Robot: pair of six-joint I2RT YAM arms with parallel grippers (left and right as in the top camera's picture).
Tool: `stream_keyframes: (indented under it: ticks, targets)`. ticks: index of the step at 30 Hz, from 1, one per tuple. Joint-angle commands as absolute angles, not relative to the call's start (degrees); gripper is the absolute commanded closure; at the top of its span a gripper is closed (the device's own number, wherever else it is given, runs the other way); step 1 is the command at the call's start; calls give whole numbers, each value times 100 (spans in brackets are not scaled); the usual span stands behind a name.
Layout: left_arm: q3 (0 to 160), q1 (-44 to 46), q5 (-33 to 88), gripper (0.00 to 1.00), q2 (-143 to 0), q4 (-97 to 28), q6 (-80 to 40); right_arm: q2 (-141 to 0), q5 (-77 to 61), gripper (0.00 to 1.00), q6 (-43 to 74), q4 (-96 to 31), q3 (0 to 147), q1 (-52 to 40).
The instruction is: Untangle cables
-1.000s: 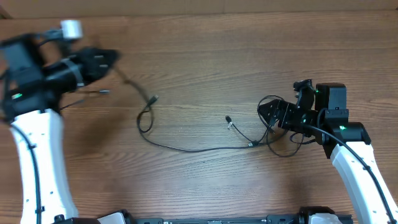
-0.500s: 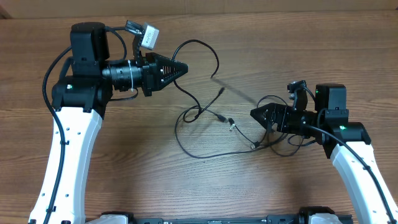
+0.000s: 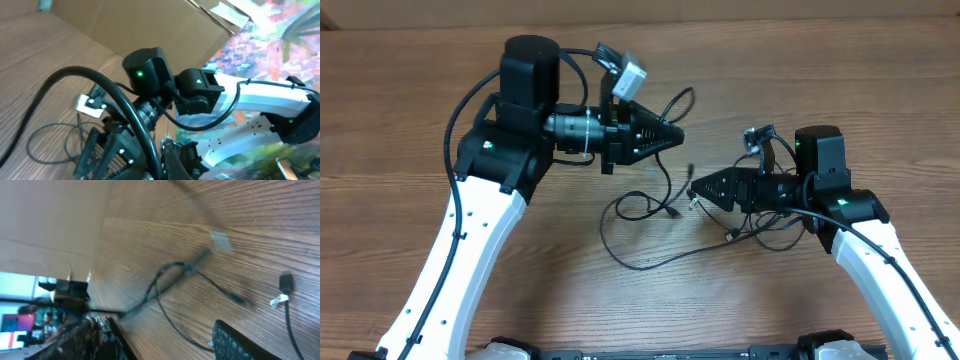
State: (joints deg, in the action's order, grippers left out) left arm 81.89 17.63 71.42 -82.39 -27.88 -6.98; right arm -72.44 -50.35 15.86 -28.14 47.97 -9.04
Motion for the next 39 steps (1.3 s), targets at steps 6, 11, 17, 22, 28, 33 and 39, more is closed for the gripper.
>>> stream_keyframes:
  ticks: [6, 11, 17, 22, 28, 33, 39]
  targets:
    - [8265, 1890, 7312, 96, -8132, -2499, -1103, -7258, -5164, 39, 2134, -2768, 4893, -939]
    - [8265, 1968, 7310, 96, -8132, -2263, -1249, -7258, -5240, 42, 2552, -2773, 4893, -939]
    - [8265, 2132, 7157, 96, -8132, -2178, -1247, -7258, -5238, 43, 3280, -2923, 4893, -939]
    - [8265, 2189, 7140, 96, -8132, -2180, -1247, -7258, -5236, 50, 3548, -3030, 4893, -939]
    - [8265, 2189, 7214, 96, -8132, -2176, -1345, -7258, -5199, 63, 3802, -3100, 4893, -937]
    - [8265, 2189, 7205, 96, -8132, -2163, -1444, -7258, -5196, 68, 4056, -3225, 4890, -939]
    - [8265, 2305, 7203, 96, -8132, -2040, -1507, -7258, -5199, 77, 4075, -3341, 4890, -939]
